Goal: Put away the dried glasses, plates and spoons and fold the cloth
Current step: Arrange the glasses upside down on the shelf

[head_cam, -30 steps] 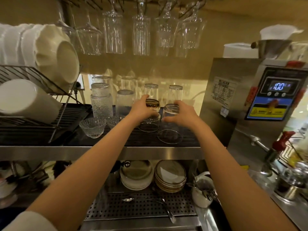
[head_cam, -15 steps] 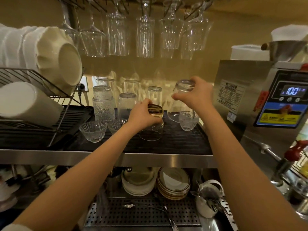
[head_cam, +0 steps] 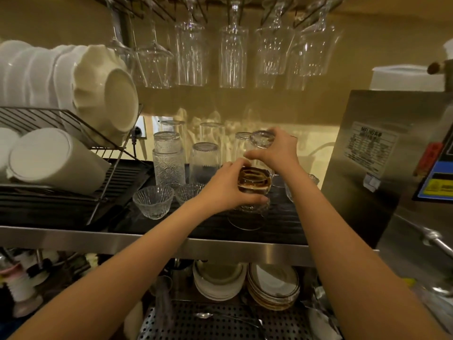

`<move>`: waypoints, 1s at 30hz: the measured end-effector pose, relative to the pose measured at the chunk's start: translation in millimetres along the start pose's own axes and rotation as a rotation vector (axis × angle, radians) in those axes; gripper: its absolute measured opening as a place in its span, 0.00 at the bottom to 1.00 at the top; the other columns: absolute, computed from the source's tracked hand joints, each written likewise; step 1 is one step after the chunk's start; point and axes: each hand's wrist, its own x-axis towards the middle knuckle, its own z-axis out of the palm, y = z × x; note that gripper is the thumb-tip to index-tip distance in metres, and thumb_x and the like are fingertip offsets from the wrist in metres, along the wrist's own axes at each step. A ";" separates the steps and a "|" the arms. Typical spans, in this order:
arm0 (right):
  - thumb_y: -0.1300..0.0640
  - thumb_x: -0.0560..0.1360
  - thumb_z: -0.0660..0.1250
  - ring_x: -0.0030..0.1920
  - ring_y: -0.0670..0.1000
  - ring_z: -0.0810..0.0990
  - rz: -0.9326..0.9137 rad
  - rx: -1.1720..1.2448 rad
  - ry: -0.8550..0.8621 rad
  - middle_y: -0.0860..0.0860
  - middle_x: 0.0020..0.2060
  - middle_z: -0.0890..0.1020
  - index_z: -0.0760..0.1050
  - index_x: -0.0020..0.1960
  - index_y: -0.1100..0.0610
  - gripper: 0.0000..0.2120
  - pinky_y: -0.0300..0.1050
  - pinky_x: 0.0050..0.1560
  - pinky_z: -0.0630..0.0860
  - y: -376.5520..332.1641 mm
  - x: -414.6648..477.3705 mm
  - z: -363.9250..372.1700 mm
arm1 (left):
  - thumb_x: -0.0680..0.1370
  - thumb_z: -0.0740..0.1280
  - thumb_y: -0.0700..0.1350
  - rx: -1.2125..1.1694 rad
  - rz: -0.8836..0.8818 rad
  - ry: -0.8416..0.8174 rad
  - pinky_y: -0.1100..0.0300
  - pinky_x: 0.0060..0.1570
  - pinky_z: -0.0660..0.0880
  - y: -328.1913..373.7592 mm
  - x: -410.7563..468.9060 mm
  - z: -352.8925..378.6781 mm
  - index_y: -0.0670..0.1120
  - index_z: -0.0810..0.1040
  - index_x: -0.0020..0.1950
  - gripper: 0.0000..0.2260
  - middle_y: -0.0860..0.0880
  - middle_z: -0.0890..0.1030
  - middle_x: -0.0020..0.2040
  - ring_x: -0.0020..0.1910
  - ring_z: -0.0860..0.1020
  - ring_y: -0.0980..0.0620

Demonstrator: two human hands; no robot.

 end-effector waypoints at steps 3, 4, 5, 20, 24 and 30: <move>0.49 0.60 0.79 0.59 0.54 0.74 0.041 -0.074 -0.104 0.56 0.59 0.76 0.71 0.62 0.58 0.35 0.39 0.48 0.67 4.4 2.7 10.7 | 0.63 0.78 0.51 -0.042 -0.004 -0.065 0.64 0.58 0.69 -2.7 -0.3 -8.9 0.48 0.67 0.66 0.35 0.56 0.74 0.56 0.59 0.74 0.55; 0.48 0.60 0.79 0.59 0.54 0.74 0.046 -0.096 -0.132 0.56 0.58 0.76 0.71 0.61 0.59 0.34 0.40 0.49 0.68 5.2 3.5 12.7 | 0.63 0.78 0.50 -0.033 -0.024 -0.099 0.63 0.58 0.70 -3.1 1.1 -13.7 0.48 0.66 0.67 0.36 0.54 0.75 0.59 0.59 0.74 0.55; 0.48 0.60 0.79 0.59 0.54 0.75 0.044 -0.110 -0.153 0.55 0.58 0.77 0.72 0.61 0.59 0.34 0.41 0.50 0.69 6.1 4.3 13.6 | 0.63 0.78 0.49 -0.017 -0.046 -0.125 0.62 0.57 0.70 -3.3 3.0 -19.3 0.49 0.65 0.69 0.39 0.51 0.75 0.61 0.59 0.74 0.55; 0.62 0.66 0.74 0.40 0.49 0.77 0.116 0.001 -0.502 0.51 0.44 0.75 0.69 0.64 0.56 0.28 0.37 0.31 0.76 2.1 11.3 13.8 | 0.67 0.75 0.41 0.436 -0.126 0.097 0.58 0.58 0.68 -36.4 46.0 -56.8 0.48 0.61 0.73 0.37 0.41 0.66 0.70 0.64 0.71 0.43; 0.64 0.68 0.72 0.38 0.48 0.77 0.147 0.027 -0.525 0.49 0.40 0.73 0.69 0.64 0.56 0.26 0.32 0.23 0.73 4.1 11.4 13.2 | 0.64 0.77 0.47 0.405 -0.207 0.022 0.51 0.66 0.65 -39.7 50.4 -54.3 0.46 0.62 0.72 0.40 0.42 0.67 0.69 0.68 0.67 0.43; 0.61 0.70 0.71 0.50 0.56 0.78 0.167 0.026 -0.622 0.55 0.51 0.74 0.62 0.70 0.57 0.32 0.48 0.48 0.80 3.4 14.5 12.5 | 0.64 0.76 0.49 0.396 -0.217 0.067 0.49 0.65 0.66 -41.1 50.2 -49.8 0.47 0.63 0.72 0.39 0.42 0.67 0.69 0.66 0.69 0.42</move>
